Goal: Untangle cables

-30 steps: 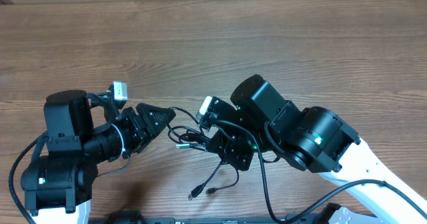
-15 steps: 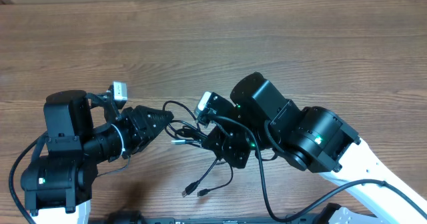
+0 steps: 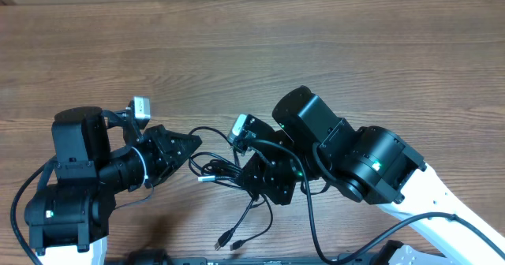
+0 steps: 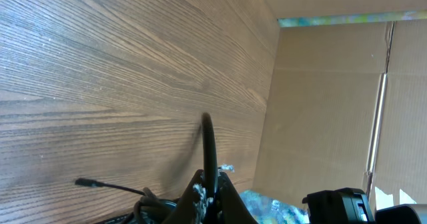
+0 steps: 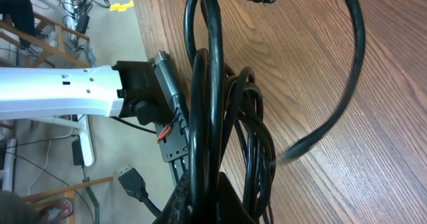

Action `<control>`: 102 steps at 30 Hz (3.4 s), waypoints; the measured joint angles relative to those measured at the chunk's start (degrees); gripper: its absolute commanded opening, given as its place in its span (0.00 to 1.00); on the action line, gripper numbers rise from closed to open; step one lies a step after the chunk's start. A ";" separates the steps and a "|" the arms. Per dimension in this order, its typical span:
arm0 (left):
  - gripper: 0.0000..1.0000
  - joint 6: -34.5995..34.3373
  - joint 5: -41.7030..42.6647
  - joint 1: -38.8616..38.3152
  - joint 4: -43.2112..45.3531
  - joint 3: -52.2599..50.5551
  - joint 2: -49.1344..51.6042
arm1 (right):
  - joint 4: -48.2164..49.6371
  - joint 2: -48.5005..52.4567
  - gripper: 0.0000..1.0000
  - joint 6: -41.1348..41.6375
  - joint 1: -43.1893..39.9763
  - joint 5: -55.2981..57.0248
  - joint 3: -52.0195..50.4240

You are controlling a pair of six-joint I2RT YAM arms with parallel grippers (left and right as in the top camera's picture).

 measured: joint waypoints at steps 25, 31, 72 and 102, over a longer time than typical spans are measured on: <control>0.04 1.03 -0.22 0.09 -0.09 0.00 0.00 | 10.67 -1.86 0.04 24.72 0.07 31.87 0.00; 0.04 1.33 -0.17 0.09 -0.20 0.00 0.00 | 10.62 -6.27 0.04 33.18 0.33 44.22 0.00; 0.04 4.11 -0.15 0.04 -2.99 0.00 0.00 | 0.79 -16.28 0.04 37.11 0.66 104.10 0.00; 0.04 12.39 -15.74 13.53 -7.37 10.95 -0.07 | 0.61 -17.90 0.04 30.82 -21.55 103.84 0.00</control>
